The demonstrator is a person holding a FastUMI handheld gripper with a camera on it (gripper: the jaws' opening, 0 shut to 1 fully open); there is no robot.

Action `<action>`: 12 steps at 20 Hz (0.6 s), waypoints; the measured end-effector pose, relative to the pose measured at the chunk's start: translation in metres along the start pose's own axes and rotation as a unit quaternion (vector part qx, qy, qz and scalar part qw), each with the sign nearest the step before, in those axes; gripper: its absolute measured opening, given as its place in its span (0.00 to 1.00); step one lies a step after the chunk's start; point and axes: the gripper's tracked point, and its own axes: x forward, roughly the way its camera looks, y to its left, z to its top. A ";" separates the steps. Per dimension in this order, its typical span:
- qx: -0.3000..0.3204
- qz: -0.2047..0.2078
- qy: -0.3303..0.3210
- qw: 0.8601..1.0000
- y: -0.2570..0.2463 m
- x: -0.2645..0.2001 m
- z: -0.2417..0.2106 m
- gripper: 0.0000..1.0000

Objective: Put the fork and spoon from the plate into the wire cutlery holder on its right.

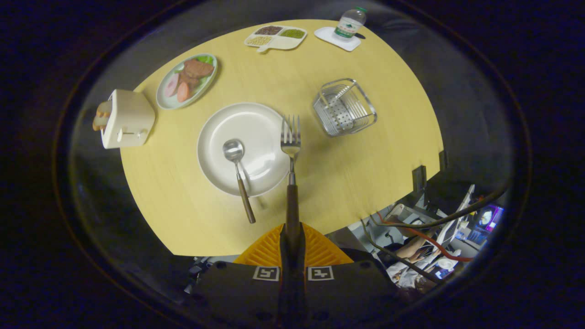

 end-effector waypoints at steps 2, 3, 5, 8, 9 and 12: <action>0.022 -0.001 -0.001 1.000 -0.016 -0.004 0.014 0.09; 0.032 -0.002 -0.003 0.999 -0.024 -0.003 0.023 0.09; 0.043 -0.004 0.000 0.999 -0.035 0.006 0.037 0.09; 0.040 -0.006 0.016 0.999 -0.044 0.027 0.053 0.09; 0.040 -0.005 0.022 0.999 -0.045 0.033 0.059 0.09; 0.038 -0.007 0.046 0.998 -0.052 0.052 0.063 0.09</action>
